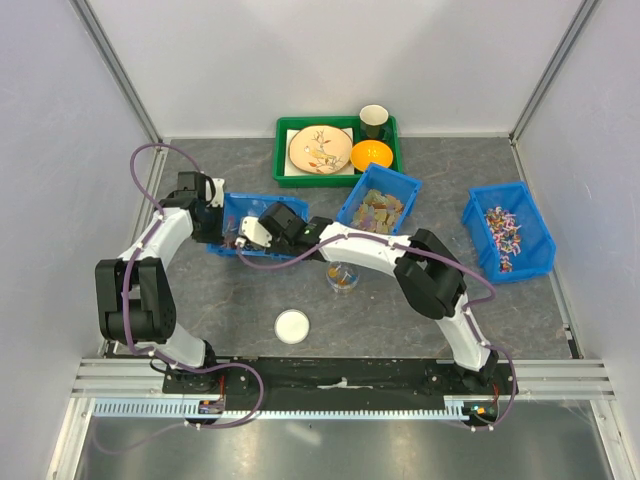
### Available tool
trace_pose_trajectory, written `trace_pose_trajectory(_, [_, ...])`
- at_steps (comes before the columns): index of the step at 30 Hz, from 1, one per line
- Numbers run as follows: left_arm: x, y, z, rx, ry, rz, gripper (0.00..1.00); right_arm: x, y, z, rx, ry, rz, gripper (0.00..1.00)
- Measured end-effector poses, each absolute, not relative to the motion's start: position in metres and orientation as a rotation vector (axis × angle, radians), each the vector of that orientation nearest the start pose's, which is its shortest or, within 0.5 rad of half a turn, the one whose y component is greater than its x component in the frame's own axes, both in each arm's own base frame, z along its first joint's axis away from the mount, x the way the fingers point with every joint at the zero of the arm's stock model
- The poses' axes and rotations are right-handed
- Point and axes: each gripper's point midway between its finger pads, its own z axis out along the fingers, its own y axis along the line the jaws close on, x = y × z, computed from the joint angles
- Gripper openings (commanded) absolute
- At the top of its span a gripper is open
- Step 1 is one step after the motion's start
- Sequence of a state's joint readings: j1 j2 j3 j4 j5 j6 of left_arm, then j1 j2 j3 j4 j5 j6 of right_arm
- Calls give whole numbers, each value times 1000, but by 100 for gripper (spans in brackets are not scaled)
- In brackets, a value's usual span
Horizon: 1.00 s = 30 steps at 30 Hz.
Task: Pack the candies
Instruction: Scoop the fake candies from the storage box.
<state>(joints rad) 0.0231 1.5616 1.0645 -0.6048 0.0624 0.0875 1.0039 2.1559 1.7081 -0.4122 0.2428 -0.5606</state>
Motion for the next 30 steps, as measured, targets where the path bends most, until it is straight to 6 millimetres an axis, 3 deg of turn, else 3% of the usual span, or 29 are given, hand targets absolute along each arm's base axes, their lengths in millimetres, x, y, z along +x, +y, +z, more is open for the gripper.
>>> trace_pose_trajectory(15, [346,4,75,93,2632,-42,1,365,409,92,-1468,1877,152,0])
trace_pose_trajectory(21, [346,4,74,92,2632,-41,2,365,403,111,-1438,1869,210,0])
trace_pose_trajectory(30, [346,4,72,92,2638,-44,2,349,387,116,-1456,1873,263,0])
